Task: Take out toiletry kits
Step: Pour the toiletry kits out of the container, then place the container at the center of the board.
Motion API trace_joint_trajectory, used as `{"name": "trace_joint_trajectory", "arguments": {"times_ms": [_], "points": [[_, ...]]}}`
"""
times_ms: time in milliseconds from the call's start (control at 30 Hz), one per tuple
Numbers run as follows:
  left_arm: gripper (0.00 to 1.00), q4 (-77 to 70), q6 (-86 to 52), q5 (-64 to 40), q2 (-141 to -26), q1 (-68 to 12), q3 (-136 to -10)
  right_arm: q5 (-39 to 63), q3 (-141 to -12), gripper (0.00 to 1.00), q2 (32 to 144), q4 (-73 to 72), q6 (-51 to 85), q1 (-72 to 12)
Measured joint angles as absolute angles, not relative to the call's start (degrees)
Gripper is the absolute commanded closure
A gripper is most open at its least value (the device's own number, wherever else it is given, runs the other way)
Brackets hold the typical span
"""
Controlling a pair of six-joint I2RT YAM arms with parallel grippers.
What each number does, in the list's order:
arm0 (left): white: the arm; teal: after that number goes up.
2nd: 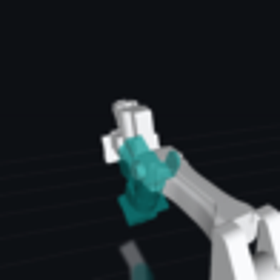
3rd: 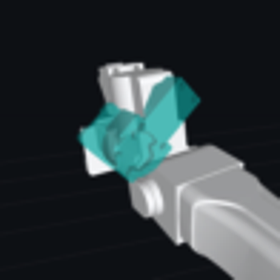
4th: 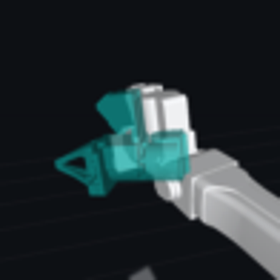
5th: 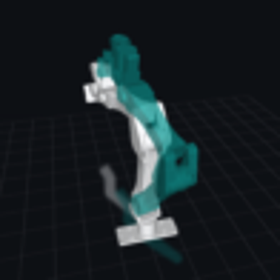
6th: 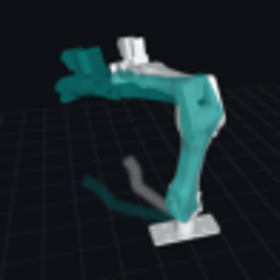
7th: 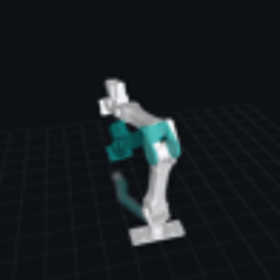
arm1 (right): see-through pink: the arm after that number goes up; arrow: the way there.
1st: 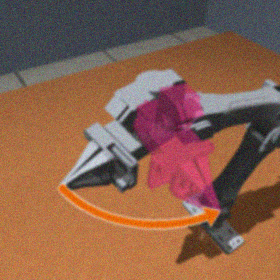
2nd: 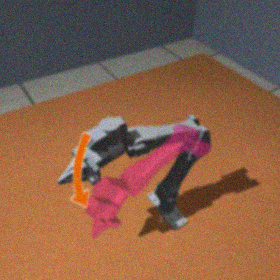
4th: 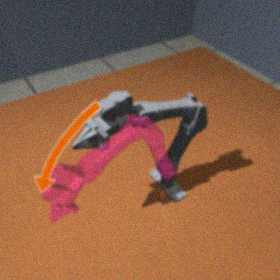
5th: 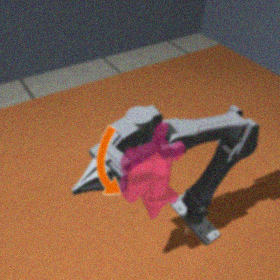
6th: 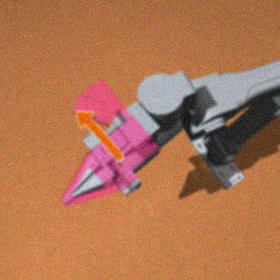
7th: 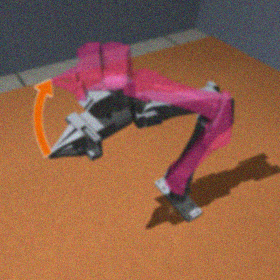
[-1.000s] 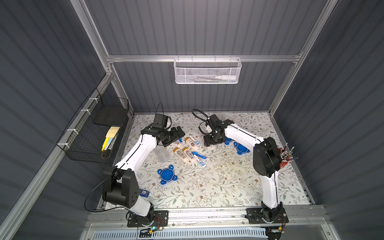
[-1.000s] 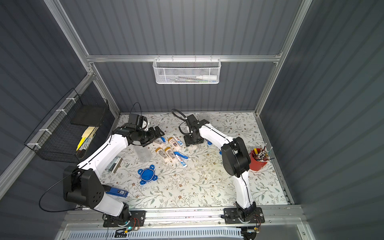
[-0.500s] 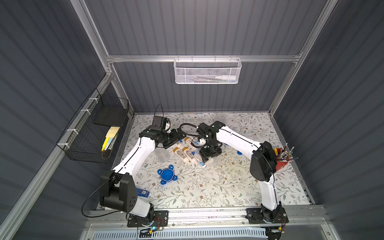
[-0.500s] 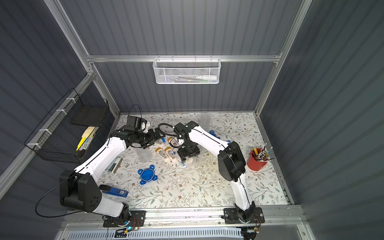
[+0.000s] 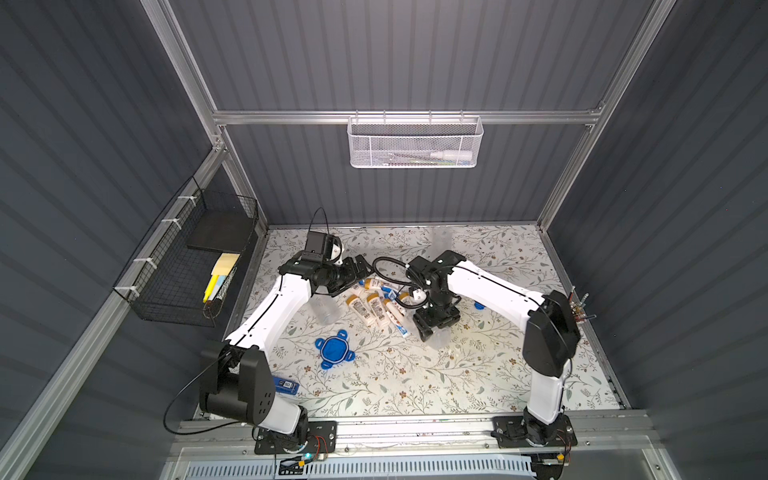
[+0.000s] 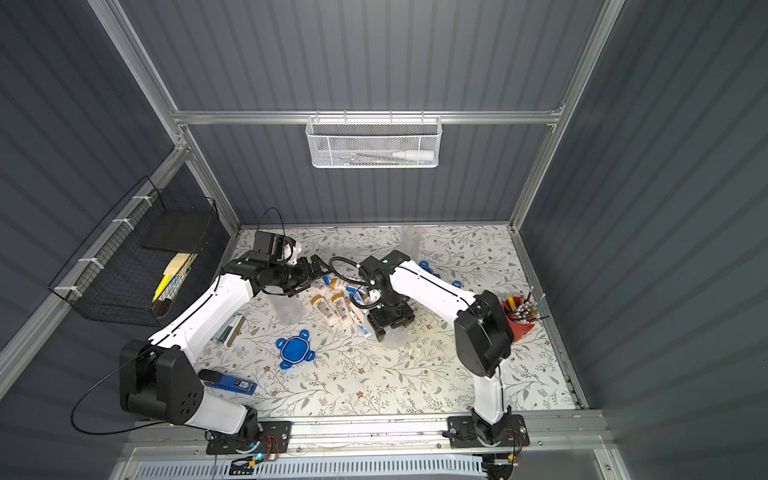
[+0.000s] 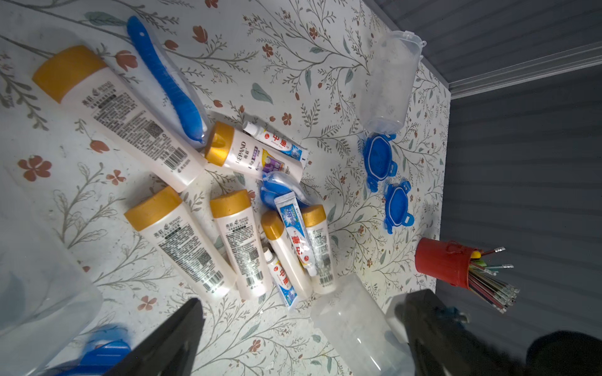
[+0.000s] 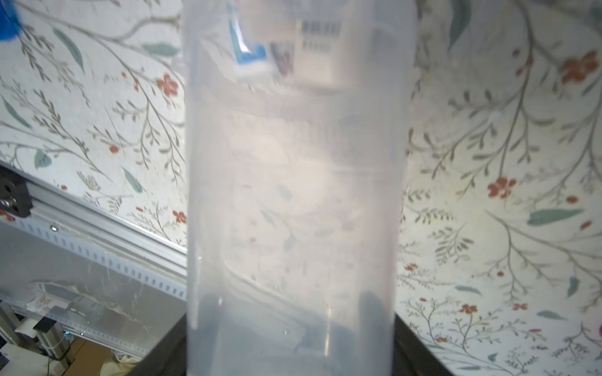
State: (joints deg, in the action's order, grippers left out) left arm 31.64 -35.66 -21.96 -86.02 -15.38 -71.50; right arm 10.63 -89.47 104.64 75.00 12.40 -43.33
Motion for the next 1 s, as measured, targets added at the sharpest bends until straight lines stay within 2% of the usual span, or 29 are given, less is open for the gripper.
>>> {"name": "trace_joint_trajectory", "arguments": {"times_ms": [167,333,433,567,667,767,900,1000], "points": [[0.02,31.64,-35.86,-21.3,-86.83,-15.38,-71.5,11.68,-79.0,0.57,91.96,74.43,14.94,-41.93],[0.01,31.7,-35.83,-16.12,-87.11,-15.38,-71.53,6.42,-71.46,0.63,81.93,66.22,18.15,-36.62],[0.0,31.88,-35.83,-11.9,-87.11,-15.38,-71.59,1.56,-68.07,0.63,81.36,56.25,19.31,-35.88],[0.0,32.97,-35.79,-6.94,-87.22,-15.38,-72.4,-4.43,-65.17,0.57,85.82,44.12,20.25,-35.94],[0.01,33.43,-35.79,-3.29,-87.26,-15.38,-73.17,-8.56,-62.7,0.41,89.65,35.42,21.06,-35.94],[0.0,33.45,-35.66,-0.3,-87.26,-15.38,-73.3,-11.18,-59.44,0.18,92.31,28.64,22.02,-35.81],[0.0,34.46,-34.94,3.05,-87.81,-15.38,-74.81,-11.79,-57.12,0.02,95.46,23.51,22.76,-35.59],[0.0,34.15,-33.74,5.52,-88.16,-15.38,-75.55,-11.88,-55.51,0.01,95.0,21.19,23.2,-35.51]]}}
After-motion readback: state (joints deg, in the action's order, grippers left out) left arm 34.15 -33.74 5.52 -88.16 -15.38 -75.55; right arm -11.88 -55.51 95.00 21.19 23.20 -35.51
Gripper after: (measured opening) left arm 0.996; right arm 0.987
